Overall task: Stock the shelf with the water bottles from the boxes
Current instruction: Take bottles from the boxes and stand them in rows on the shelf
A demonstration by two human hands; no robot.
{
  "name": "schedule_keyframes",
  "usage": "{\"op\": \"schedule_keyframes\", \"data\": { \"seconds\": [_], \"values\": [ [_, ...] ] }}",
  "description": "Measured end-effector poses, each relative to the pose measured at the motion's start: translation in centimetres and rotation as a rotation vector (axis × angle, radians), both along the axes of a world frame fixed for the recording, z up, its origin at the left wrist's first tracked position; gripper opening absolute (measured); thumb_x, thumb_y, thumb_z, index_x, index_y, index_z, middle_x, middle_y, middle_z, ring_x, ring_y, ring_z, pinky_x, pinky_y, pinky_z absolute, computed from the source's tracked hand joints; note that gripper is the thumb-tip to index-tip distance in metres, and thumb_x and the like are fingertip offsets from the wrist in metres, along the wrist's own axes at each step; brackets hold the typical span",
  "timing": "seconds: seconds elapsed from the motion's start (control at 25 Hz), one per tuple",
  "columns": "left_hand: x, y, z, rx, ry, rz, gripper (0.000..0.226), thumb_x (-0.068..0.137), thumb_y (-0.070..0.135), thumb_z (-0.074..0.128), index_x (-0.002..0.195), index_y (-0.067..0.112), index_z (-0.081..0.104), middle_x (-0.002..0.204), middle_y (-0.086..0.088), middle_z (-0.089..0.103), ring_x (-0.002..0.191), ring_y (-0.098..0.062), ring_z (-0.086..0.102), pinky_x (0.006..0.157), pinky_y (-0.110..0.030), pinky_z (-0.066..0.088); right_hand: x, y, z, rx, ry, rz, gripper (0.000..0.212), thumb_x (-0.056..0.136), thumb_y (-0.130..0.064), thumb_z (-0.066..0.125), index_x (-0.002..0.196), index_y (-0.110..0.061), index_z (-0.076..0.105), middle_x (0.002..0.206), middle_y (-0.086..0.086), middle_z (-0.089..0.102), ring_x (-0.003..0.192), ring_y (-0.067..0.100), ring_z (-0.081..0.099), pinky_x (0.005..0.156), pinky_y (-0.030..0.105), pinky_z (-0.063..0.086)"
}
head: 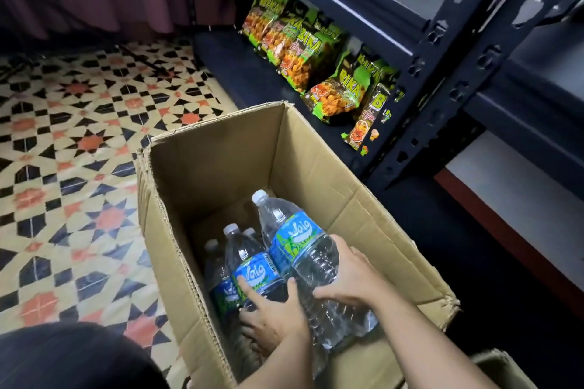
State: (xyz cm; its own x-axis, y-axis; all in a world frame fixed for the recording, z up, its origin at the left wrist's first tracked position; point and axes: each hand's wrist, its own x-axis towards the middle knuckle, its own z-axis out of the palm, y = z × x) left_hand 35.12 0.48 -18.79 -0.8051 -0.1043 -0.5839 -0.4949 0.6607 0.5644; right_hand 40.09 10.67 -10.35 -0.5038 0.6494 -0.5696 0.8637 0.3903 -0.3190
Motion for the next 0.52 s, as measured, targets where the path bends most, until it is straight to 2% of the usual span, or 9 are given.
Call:
{"op": "schedule_keyframes", "data": {
  "seconds": [0.16,0.28,0.4,0.52],
  "values": [
    [-0.5,0.3,-0.7,0.021,-0.016,0.175,0.109,0.060,0.047,0.089,0.142,-0.004,0.038,0.128,-0.034,0.049,0.120,-0.043,0.046,0.107,-0.045,0.025,-0.8,0.1,0.0,0.098,-0.052,-0.001,0.111,0.050,-0.073,0.077,0.141,-0.030,0.028,0.138,0.003,0.050,0.131,0.027,0.048,0.104,0.040,0.039],
    [-1.2,0.2,-0.9,-0.002,-0.083,0.238,0.101,0.057,0.055,0.087,0.125,-0.008,0.049,0.129,-0.031,0.049,0.123,-0.041,0.045,0.108,-0.045,0.027,-0.6,-0.1,0.1,0.141,-0.027,-0.005,0.104,0.056,-0.068,0.076,0.142,-0.034,0.029,0.139,0.000,0.052,0.129,0.028,0.049,0.100,0.039,0.038],
    [-1.6,0.4,-1.0,0.001,-0.087,0.244,0.095,0.059,0.050,0.088,0.122,-0.011,0.050,0.128,-0.032,0.049,0.122,-0.042,0.046,0.108,-0.046,0.029,-0.6,-0.2,0.3,0.187,0.025,-0.036,0.088,0.055,-0.064,0.076,0.131,-0.039,0.039,0.129,-0.009,0.060,0.121,0.024,0.056,0.092,0.036,0.039],
    [-1.5,0.4,-1.0,0.031,-0.057,0.263,0.090,0.060,0.043,0.089,0.120,-0.013,0.051,0.126,-0.034,0.050,0.120,-0.043,0.047,0.108,-0.046,0.028,-0.4,-0.4,0.5,0.197,0.048,-0.049,0.084,0.055,-0.061,0.076,0.128,-0.037,0.042,0.124,-0.011,0.062,0.118,0.022,0.058,0.092,0.035,0.041]
  ]
}}
